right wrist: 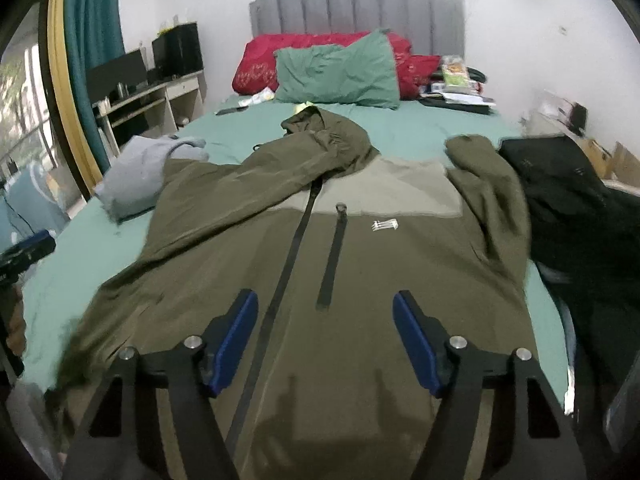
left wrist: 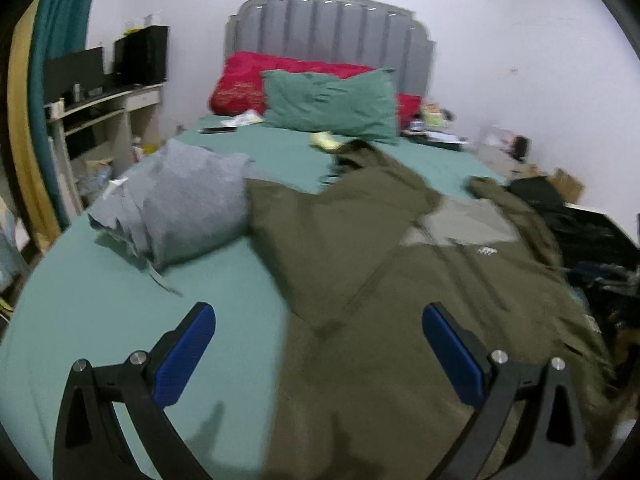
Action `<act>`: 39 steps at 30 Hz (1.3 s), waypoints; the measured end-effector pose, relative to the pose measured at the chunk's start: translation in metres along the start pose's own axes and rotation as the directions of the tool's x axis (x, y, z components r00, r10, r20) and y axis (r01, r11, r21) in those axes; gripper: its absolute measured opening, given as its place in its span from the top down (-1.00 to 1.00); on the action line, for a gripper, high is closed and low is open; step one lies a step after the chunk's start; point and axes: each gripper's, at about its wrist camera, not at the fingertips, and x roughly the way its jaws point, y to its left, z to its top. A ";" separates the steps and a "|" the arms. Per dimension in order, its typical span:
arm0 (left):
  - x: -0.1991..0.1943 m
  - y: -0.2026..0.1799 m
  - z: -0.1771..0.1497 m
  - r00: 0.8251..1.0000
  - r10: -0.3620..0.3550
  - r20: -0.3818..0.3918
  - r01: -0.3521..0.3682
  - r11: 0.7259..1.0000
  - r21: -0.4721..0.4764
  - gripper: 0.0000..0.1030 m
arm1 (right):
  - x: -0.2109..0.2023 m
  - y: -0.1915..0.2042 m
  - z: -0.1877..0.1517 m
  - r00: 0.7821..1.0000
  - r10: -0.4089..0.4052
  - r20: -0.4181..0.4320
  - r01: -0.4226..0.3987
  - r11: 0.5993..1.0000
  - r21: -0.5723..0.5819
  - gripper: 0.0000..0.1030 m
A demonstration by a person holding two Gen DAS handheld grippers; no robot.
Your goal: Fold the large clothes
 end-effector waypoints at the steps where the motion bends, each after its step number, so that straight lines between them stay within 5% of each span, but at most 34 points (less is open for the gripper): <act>1: 0.015 0.011 0.005 1.000 0.014 0.002 -0.014 1.000 -0.011 -1.00 | 0.024 0.002 0.019 1.000 -0.003 -0.005 0.003 1.000 -0.014 -0.32; 5: 0.059 0.070 0.013 0.998 0.045 -0.037 -0.050 0.990 -0.135 -1.00 | 0.089 0.003 0.068 1.000 0.007 -0.004 -0.007 1.000 0.013 -0.32; 11: 0.093 0.128 0.002 0.981 0.170 -0.096 -0.186 0.962 -0.198 -1.00 | 0.207 0.003 0.119 0.999 0.006 -0.041 -0.001 0.991 0.131 -0.34; 19: 0.105 0.160 0.000 0.959 0.254 -0.127 -0.278 0.933 -0.227 -1.00 | 0.339 0.014 0.162 0.990 0.131 -0.054 -0.116 0.968 0.223 -0.56; 22: 0.114 0.163 -0.004 0.961 0.226 -0.157 -0.260 0.932 -0.253 -1.00 | 0.372 0.018 0.174 0.985 0.157 -0.076 -0.133 0.958 0.255 -0.62; 23: 0.115 0.161 -0.005 0.961 0.224 -0.161 -0.259 0.933 -0.249 -1.00 | 0.375 0.018 0.175 0.986 0.152 -0.073 -0.129 0.957 0.260 -0.62; 24: 0.118 0.158 -0.006 0.961 0.221 -0.166 -0.256 0.937 -0.237 -1.00 | 0.375 0.019 0.175 0.986 0.155 -0.055 -0.135 0.955 0.264 -0.31; 25: 0.119 0.154 -0.007 0.962 0.212 -0.169 -0.247 0.942 -0.227 -1.00 | 0.373 0.019 0.177 0.989 0.142 -0.053 -0.125 0.962 0.245 0.59; 26: 0.119 0.150 -0.007 0.965 0.197 -0.170 -0.233 0.947 -0.222 -1.00 | 0.368 0.018 0.177 0.988 0.147 -0.048 -0.132 0.963 0.234 0.87; 30: 0.111 0.136 -0.002 0.976 0.161 -0.146 -0.190 0.958 -0.213 -1.00 | 0.310 0.008 0.174 0.993 0.115 0.013 -0.115 0.974 0.193 0.95; 34: 0.103 0.117 0.005 0.984 0.132 -0.118 -0.153 0.969 -0.193 -1.00 | 0.221 0.000 0.157 0.999 -0.011 0.038 0.007 0.993 0.116 0.95; 39: 0.102 0.091 0.004 0.989 0.067 -0.135 -0.092 0.978 -0.189 -1.00 | 0.166 -0.027 0.097 0.983 -0.164 -0.078 0.171 0.979 0.107 0.86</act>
